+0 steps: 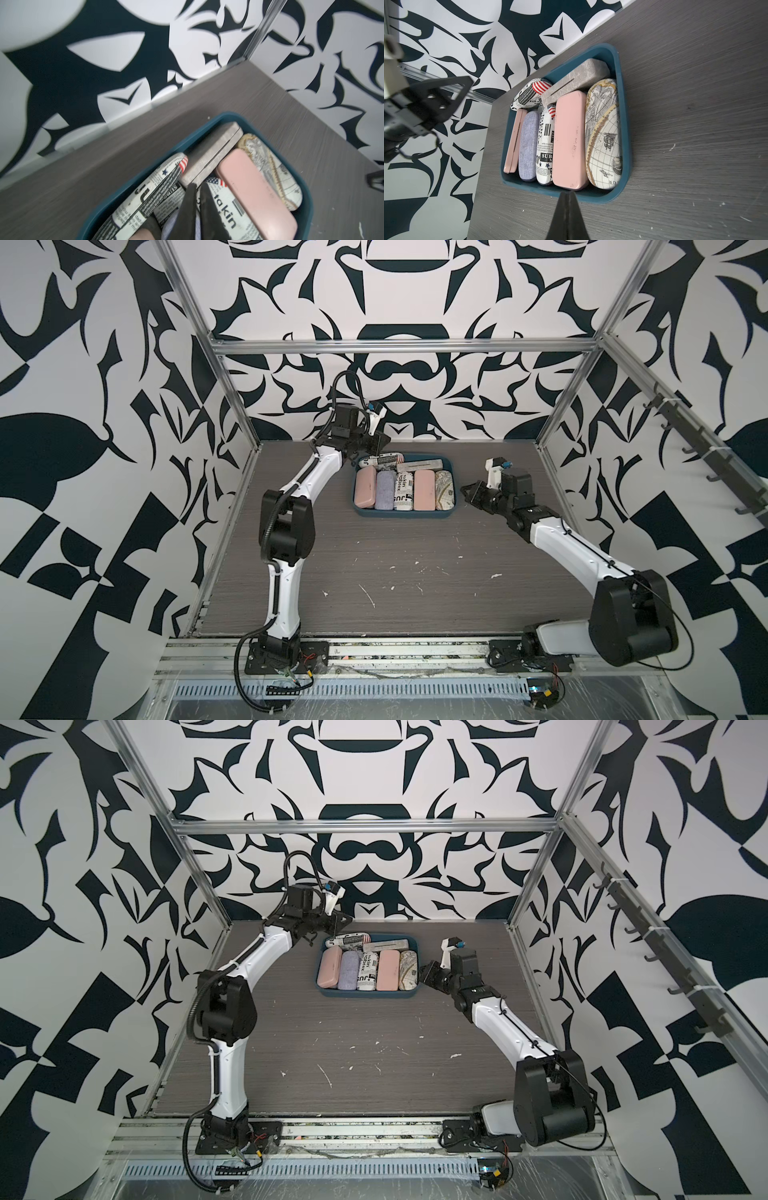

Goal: Put the glasses cases into the storage boxes
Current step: Reset both arms

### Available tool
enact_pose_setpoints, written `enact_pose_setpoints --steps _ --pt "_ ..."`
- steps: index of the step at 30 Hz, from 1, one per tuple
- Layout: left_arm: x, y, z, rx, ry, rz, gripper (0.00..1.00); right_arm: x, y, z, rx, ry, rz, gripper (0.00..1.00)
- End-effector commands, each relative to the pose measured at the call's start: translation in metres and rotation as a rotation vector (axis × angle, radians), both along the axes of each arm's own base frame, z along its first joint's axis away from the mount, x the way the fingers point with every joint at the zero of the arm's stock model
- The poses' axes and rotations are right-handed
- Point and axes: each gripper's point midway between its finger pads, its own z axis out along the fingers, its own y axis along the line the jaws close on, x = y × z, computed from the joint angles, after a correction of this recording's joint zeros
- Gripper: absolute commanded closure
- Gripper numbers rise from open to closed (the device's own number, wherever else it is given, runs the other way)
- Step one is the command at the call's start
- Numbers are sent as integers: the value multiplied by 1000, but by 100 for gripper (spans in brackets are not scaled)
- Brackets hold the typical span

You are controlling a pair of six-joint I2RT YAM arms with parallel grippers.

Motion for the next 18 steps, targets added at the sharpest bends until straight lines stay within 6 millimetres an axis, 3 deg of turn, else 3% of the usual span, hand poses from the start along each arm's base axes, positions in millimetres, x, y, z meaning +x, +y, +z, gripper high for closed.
enact_pose_setpoints --steps 1,5,12,14,16,18 --pt "-17 15 40 -78 -75 33 84 3 -13 25 -16 -93 -13 100" --pt "-46 44 45 -88 -101 141 72 3 -47 22 -52 -106 -94 100" --pt "-106 125 8 9 -119 499 51 1 -102 11 -348 -126 -255 100" --pt "-127 149 -13 55 -122 589 43 2 -119 6 -408 -123 -324 99" --pt "-149 176 -12 68 -158 704 36 3 -130 1 -433 -124 -371 93" --pt "-169 204 -21 84 -178 827 26 3 -138 -1 -440 -121 -407 75"
